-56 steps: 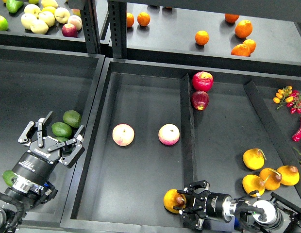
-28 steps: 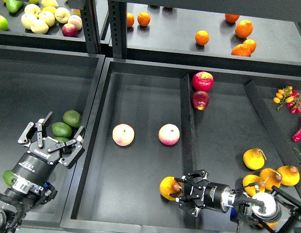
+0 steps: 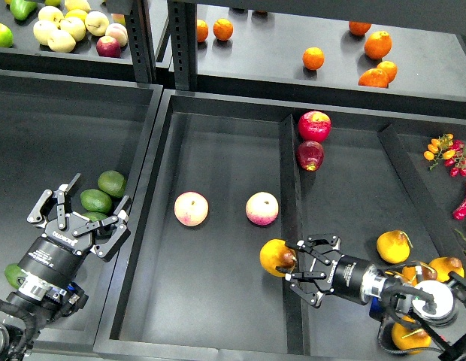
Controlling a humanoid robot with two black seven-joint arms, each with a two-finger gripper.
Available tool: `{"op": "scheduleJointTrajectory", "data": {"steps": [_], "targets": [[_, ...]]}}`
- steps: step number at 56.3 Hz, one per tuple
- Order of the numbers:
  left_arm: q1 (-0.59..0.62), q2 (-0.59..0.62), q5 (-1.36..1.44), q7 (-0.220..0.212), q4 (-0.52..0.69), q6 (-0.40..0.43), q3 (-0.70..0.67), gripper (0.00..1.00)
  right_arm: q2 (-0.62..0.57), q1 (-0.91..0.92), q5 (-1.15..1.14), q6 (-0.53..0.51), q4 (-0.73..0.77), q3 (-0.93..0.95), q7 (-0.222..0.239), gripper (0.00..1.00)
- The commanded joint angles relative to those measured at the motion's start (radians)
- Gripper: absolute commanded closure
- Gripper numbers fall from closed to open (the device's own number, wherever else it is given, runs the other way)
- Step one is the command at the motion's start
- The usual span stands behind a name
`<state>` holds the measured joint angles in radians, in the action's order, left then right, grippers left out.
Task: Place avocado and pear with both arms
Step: 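Lift the pear and carry it to the bin of yellow pears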
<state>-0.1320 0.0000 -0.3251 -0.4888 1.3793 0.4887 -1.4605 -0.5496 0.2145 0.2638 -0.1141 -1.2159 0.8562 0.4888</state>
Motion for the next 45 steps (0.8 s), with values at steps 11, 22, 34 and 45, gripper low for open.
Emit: {"op": "scheduleJointTrajectory", "data": {"steps": [11,22,34,45], "targets": [[0.0,0.0,0.0,0.0,-0.002,0.0,0.003,0.01,-0.11,-0.092,0.008,-0.006,-0.007,0.0,0.0,0.78],[0.0,0.0,0.0,0.0,0.0,0.0,0.002,0.01,-0.112,-0.142,-0.006,-0.012,0.016,0.0,0.0,0.77],[-0.002,0.0,0.0,0.0,0.001,0.0,0.0,0.01,-0.108,-0.144,-0.023,-0.015,0.082,0.0,0.0,0.76],[-0.002,0.0,0.0,0.0,0.0,0.0,0.0,0.01,-0.107,-0.144,-0.048,-0.016,0.121,0.0,0.0,0.73]]}}
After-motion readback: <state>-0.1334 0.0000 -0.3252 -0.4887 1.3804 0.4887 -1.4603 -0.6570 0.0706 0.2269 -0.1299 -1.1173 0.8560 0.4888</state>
